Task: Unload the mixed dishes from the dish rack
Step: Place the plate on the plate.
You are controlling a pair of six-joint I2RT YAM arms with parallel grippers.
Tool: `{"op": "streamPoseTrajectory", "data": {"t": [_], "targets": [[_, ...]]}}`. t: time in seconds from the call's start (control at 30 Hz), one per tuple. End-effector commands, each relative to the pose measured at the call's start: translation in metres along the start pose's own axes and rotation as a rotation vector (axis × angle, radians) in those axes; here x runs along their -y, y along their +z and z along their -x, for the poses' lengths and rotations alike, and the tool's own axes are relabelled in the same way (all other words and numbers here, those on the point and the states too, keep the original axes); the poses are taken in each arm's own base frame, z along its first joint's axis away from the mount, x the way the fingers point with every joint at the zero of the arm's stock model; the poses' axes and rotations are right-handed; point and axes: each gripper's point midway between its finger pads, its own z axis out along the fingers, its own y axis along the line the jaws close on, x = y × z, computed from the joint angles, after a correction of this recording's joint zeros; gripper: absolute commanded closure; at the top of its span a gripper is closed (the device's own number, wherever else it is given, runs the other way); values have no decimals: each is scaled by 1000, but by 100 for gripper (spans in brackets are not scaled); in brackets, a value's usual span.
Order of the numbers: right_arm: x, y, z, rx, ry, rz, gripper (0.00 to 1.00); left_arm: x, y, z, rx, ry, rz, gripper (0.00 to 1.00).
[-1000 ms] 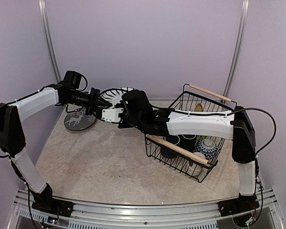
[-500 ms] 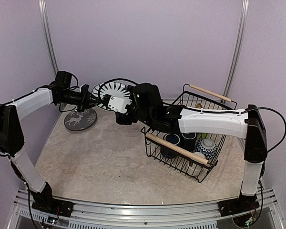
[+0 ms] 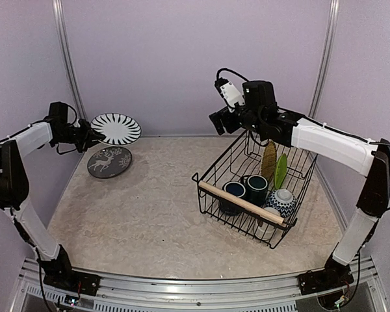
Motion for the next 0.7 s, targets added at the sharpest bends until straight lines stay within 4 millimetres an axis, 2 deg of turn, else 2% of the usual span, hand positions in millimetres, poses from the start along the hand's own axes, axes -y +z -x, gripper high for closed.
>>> {"op": "streamPoseTrajectory", "data": {"t": [0.0,0.17,0.37,0.5,0.67], "targets": [[20,-27,-6,-45,250,16,0,-16,-7,30,73,13,-4,99],[54,-44,-20,-75,387,-48,0,-38,-7,44,84,-33,21,97],[84,-64,-31,-71,491,-136,0,-68,3,53,66,-103,58,96],[87,-72,-30,-46,518,-106,0,-86,10,56,56,-139,82,96],[82,-69,-38,-77,515,-76,0,-100,17,56,46,-160,105,96]]}}
